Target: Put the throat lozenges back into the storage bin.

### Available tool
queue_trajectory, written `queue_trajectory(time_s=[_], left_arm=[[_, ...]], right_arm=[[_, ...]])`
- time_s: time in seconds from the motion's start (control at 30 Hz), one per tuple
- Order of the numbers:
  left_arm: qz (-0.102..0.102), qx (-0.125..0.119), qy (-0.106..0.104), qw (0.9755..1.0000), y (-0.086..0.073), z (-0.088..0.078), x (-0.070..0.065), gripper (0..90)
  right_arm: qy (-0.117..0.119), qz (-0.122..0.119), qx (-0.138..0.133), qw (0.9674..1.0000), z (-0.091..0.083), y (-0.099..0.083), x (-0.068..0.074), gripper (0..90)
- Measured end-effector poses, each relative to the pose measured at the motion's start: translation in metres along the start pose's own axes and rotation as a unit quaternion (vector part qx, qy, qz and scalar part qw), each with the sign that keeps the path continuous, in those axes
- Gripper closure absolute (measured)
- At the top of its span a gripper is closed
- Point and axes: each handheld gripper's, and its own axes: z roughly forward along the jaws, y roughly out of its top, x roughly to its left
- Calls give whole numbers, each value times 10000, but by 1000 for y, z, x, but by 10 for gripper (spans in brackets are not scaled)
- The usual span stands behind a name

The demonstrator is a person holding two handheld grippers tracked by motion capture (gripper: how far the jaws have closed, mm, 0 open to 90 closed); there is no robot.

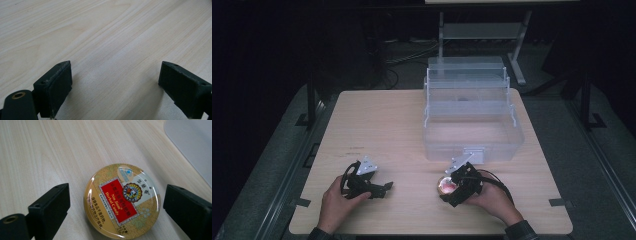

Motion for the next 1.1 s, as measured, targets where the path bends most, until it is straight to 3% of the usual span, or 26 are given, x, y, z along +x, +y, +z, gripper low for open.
queue_trajectory(time_s=[1.1], left_arm=[[13, 14, 0, 10000, 0, 0, 0, 109]], right_arm=[[-79, -41, 231, 9997, 12, -3, -2, 191]])
